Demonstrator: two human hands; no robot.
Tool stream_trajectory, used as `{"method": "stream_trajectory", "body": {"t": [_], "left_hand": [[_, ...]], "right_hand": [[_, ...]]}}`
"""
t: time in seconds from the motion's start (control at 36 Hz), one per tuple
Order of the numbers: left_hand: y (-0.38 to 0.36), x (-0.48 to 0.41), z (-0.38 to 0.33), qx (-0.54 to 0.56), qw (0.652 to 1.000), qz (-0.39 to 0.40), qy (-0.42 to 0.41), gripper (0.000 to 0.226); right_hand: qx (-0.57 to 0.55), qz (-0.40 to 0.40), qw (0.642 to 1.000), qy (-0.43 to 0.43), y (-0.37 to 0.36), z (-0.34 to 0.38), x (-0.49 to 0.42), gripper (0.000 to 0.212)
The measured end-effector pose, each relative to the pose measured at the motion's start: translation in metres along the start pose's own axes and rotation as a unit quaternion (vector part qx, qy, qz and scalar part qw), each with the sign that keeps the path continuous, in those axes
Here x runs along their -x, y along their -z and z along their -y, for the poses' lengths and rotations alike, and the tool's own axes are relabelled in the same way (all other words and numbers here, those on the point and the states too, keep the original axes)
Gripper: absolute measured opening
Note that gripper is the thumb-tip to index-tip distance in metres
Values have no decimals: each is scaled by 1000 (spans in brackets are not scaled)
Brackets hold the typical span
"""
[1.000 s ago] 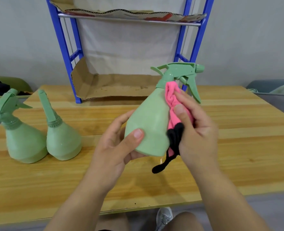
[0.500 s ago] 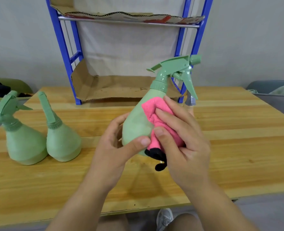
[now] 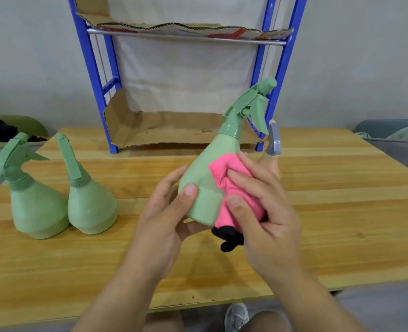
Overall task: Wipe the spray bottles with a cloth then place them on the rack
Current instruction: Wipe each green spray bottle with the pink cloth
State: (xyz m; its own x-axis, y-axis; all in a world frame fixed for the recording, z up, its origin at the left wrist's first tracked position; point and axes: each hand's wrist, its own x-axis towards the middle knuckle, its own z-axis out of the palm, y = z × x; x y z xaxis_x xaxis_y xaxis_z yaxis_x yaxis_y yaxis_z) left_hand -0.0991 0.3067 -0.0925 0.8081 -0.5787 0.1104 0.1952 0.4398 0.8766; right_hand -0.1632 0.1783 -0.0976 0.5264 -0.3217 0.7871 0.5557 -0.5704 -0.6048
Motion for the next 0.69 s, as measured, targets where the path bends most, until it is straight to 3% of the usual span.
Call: {"method": "stream_trajectory", "body": {"t": [0.11, 0.33, 0.47, 0.53, 0.61, 0.69], "left_hand": [[-2, 0, 0, -18, 999, 18, -25, 92], [-4, 3, -1, 2, 997, 77, 5, 72], [-4, -2, -4, -9, 996, 83, 13, 74], [-4, -3, -3, -13, 999, 42, 6, 81], [-3, -3, 0, 8, 1000, -20, 10, 66], [-3, -3, 2, 20, 1000, 12, -15, 71]], "right_hand": [[5, 12, 1000, 28, 1, 4, -8, 30], [-186, -40, 977, -100, 12, 0, -39, 24], [-111, -38, 989, -94, 11, -3, -28, 30], [-78, -32, 992, -92, 10, -4, -21, 28], [-42, -10, 997, -72, 7, 0, -12, 29], [-19, 9, 1000, -21, 5, 4, -9, 32]]}}
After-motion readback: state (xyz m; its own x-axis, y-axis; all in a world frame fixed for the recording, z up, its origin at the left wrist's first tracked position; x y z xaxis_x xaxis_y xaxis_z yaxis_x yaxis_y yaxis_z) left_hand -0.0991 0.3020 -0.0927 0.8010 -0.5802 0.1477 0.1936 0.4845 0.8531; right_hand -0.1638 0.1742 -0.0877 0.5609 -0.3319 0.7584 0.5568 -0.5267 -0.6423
